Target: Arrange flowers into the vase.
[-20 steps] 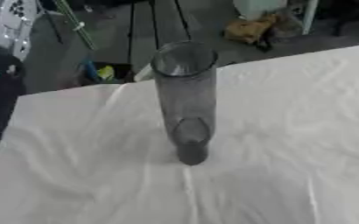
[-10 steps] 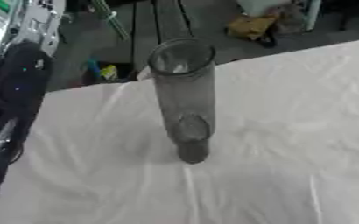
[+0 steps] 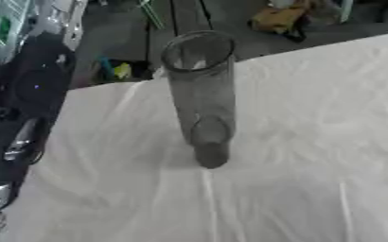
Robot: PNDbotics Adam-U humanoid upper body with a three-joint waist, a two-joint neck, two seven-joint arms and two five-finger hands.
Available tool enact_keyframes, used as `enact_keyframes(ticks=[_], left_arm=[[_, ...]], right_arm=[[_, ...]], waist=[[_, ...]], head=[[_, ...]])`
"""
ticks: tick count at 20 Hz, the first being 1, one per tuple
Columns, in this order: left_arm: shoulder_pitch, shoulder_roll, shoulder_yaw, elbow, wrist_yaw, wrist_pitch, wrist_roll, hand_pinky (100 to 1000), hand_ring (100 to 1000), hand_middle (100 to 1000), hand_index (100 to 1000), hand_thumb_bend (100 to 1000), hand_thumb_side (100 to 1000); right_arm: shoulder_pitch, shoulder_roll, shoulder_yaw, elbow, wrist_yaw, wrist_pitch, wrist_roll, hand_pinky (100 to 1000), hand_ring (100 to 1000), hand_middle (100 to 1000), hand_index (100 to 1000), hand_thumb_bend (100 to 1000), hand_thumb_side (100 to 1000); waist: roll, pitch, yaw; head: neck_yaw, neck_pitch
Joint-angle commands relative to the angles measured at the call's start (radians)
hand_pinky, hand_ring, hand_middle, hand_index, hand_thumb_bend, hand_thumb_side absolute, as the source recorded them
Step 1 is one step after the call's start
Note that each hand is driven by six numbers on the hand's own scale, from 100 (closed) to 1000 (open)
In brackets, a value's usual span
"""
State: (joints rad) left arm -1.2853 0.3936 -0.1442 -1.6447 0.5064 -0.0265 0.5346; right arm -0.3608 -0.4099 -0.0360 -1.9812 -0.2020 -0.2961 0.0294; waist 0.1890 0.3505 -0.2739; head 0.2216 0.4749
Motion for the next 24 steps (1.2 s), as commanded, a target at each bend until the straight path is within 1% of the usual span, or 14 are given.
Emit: enact_keyframes(ticks=[1, 8, 16, 20, 24], left_arm=[[-0.026, 0.006, -0.003, -0.030, 0.015, 0.001, 0.000, 100, 100, 100, 107, 163, 603], [-0.029, -0.003, -0.003, -0.062, 0.080, 0.007, 0.023, 100, 100, 100, 108, 170, 612], [-0.022, -0.023, -0.011, -0.082, 0.098, 0.014, 0.025, 100, 100, 100, 108, 164, 617], [-0.005, -0.024, -0.021, -0.087, 0.074, -0.002, -0.014, 100, 100, 100, 108, 157, 608], [0.017, -0.026, -0.028, -0.080, 0.048, -0.035, -0.089, 100, 100, 100, 107, 147, 605]], right_arm=[[-0.010, -0.011, 0.000, -0.019, -0.009, 0.003, 0.005, 678, 540, 519, 764, 100, 1000], [-0.012, -0.010, 0.003, -0.019, -0.010, 0.008, 0.008, 678, 540, 519, 763, 100, 1000], [-0.020, -0.007, 0.004, -0.019, -0.015, 0.010, 0.009, 677, 540, 519, 763, 100, 1000], [-0.022, -0.006, 0.003, -0.019, -0.014, 0.010, 0.009, 678, 539, 518, 762, 100, 1000], [-0.024, -0.005, 0.001, -0.019, -0.012, 0.010, 0.008, 678, 539, 517, 762, 100, 1000]], waist=[[0.008, -0.040, -0.002], [0.013, -0.042, -0.006], [0.016, -0.039, -0.016], [0.019, -0.035, -0.019], [0.021, -0.027, -0.022]], head=[[0.005, 0.008], [-0.001, 0.005], [0.006, 0.002], [0.006, -0.003], [0.002, -0.010]])
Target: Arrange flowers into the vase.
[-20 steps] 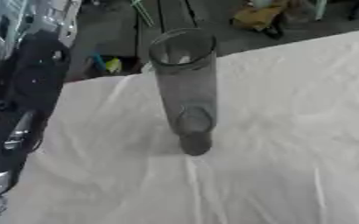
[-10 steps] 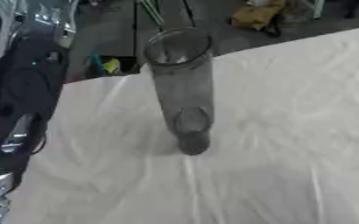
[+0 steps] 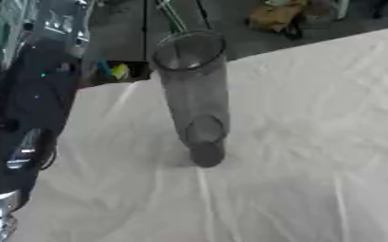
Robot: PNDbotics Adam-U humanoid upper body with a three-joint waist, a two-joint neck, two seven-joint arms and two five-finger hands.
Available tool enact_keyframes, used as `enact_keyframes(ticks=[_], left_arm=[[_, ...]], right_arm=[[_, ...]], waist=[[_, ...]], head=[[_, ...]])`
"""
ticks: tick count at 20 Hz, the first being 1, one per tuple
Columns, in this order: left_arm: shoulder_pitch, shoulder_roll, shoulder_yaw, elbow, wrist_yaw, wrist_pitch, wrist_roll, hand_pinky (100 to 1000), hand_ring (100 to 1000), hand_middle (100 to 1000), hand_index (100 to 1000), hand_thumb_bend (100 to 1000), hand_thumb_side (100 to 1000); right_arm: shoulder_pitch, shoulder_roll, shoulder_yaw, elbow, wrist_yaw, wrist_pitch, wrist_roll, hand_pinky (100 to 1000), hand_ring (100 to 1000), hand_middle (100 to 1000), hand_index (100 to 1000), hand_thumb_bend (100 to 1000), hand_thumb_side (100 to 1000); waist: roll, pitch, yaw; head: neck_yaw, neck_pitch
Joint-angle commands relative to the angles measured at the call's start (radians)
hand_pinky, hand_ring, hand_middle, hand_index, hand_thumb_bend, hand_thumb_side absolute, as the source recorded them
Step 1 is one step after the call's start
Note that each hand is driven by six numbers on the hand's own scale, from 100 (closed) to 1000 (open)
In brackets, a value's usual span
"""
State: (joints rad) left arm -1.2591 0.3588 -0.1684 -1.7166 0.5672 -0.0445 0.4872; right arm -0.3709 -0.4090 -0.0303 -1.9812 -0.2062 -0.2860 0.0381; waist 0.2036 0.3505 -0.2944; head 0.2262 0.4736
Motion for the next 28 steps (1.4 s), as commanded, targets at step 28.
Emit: enact_keyframes(ticks=[28], left_arm=[[0.041, -0.011, 0.006, 0.058, 0.039, -0.134, -0.392, 100, 100, 100, 107, 138, 605]], right_arm=[[-0.027, 0.007, -0.006, -0.019, 0.008, -0.001, 0.002, 681, 537, 514, 762, 100, 1000]], waist=[[0.010, 0.015, -0.011]], head=[[-0.005, -0.026]])
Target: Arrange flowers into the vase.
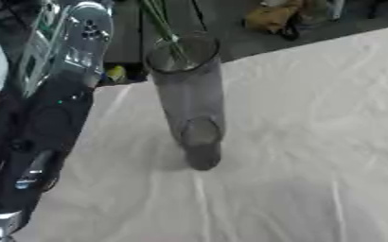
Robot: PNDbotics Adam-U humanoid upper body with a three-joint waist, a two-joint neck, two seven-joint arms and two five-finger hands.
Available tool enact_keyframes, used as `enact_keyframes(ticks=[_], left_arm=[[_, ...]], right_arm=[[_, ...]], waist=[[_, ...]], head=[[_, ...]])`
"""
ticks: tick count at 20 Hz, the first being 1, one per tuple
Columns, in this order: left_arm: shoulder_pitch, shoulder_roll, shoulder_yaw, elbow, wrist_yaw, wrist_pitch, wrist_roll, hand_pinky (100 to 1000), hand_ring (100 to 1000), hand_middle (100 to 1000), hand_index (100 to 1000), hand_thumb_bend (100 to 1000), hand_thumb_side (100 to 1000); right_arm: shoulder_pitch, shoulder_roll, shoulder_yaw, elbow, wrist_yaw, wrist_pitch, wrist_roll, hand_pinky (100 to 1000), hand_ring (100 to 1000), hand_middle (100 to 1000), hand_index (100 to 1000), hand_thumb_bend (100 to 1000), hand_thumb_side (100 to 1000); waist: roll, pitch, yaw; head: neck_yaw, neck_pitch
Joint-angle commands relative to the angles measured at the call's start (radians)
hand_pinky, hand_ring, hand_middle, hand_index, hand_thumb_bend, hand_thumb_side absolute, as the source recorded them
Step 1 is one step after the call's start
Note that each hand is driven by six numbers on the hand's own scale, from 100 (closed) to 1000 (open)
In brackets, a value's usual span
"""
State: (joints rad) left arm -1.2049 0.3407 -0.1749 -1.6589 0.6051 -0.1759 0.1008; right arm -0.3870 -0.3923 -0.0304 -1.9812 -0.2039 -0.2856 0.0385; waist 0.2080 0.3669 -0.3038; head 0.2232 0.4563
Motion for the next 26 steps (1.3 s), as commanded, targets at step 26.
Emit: enact_keyframes(ticks=[26], left_arm=[[-0.002, 0.001, 0.040, 0.153, -0.014, -0.060, -0.081, 100, 100, 100, 134, 259, 637]], right_arm=[[-0.015, -0.003, -0.006, -0.019, 0.007, -0.006, 0.011, 683, 537, 511, 762, 100, 1000]], waist=[[-0.001, 0.015, -0.008]], head=[[0.007, -0.034]])
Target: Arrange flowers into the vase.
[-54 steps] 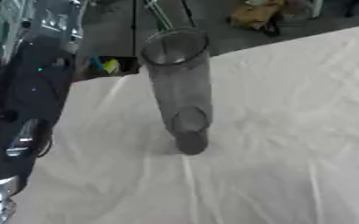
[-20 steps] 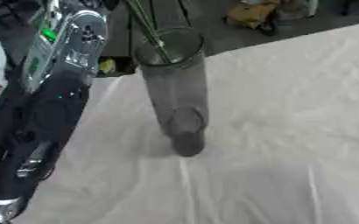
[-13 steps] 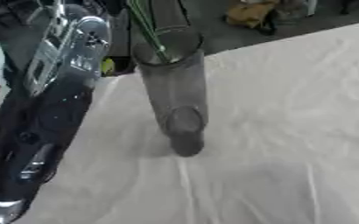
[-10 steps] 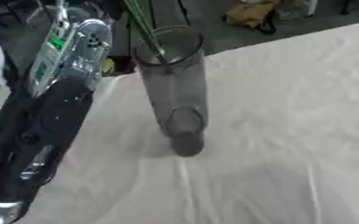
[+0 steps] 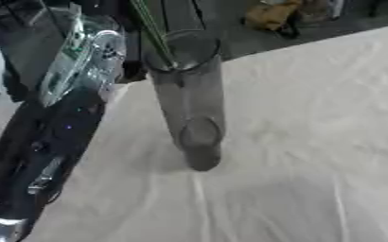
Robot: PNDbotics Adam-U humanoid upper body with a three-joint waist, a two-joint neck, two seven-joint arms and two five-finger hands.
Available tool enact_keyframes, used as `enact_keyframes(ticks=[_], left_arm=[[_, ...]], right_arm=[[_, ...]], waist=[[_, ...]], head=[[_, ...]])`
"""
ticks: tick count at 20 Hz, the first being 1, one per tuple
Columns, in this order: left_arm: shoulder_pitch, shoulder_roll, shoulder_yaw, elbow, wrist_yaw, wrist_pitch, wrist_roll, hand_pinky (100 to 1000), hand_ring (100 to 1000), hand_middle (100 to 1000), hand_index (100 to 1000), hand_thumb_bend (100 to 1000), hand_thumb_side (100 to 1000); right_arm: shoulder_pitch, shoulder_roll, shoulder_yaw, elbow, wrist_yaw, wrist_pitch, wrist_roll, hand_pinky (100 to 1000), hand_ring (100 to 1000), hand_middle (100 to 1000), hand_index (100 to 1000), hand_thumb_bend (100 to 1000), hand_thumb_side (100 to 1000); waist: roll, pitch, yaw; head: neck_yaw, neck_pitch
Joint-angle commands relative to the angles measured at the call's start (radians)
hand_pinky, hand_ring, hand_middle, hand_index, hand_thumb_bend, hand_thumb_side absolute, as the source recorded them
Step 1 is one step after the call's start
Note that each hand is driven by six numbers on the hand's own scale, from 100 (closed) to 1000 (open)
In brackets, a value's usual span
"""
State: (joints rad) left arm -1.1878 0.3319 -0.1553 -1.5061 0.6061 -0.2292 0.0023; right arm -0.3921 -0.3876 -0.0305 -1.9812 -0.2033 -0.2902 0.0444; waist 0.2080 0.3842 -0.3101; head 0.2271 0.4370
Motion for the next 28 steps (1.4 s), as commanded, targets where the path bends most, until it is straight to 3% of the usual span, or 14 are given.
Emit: enact_keyframes(ticks=[1, 6, 10, 13, 17, 23, 28], left_arm=[[-0.019, 0.010, 0.020, 0.003, -0.021, -0.010, 0.022, 100, 100, 100, 133, 265, 638], [-0.020, 0.011, 0.021, 0.018, -0.046, -0.026, 0.020, 100, 100, 100, 137, 297, 646], [-0.019, 0.014, 0.023, 0.034, -0.085, -0.028, 0.031, 100, 100, 100, 185, 343, 707], [-0.015, 0.023, 0.025, 0.048, -0.177, -0.021, 0.053, 100, 100, 100, 198, 329, 731], [-0.006, 0.032, 0.024, 0.064, -0.313, 0.005, 0.091, 100, 100, 100, 198, 243, 778], [0.008, 0.044, 0.017, 0.066, -0.428, 0.039, 0.117, 100, 100, 103, 257, 217, 800], [0.018, 0.064, 0.015, 0.061, -0.539, 0.072, 0.130, 100, 112, 181, 314, 190, 806]], right_arm=[[-0.011, -0.007, -0.006, -0.019, 0.006, -0.002, 0.006, 683, 537, 511, 762, 100, 1000], [-0.014, -0.005, -0.007, -0.019, 0.006, -0.003, 0.007, 684, 536, 509, 762, 100, 1000], [-0.013, -0.004, -0.008, -0.019, 0.008, -0.002, 0.008, 684, 536, 508, 762, 100, 1000], [-0.010, -0.005, -0.010, -0.019, 0.009, -0.001, 0.007, 684, 536, 508, 762, 100, 1000], [-0.004, -0.005, -0.013, -0.019, 0.013, 0.000, 0.004, 685, 536, 508, 762, 100, 1000], [0.003, -0.006, -0.015, -0.019, 0.016, 0.001, 0.001, 685, 536, 508, 763, 100, 1000], [0.010, -0.007, -0.018, -0.019, 0.019, 0.003, -0.001, 685, 536, 507, 763, 100, 1000]], waist=[[-0.001, -0.002, -0.003], [0.000, 0.006, -0.012], [0.002, 0.009, -0.012], [0.003, 0.009, -0.010], [0.003, 0.005, -0.005], [0.000, 0.000, 0.004], [-0.002, -0.005, 0.014]], head=[[0.004, -0.016], [0.009, -0.029], [0.009, -0.028], [0.007, -0.022], [0.001, -0.013], [-0.008, -0.004], [-0.014, 0.006]])
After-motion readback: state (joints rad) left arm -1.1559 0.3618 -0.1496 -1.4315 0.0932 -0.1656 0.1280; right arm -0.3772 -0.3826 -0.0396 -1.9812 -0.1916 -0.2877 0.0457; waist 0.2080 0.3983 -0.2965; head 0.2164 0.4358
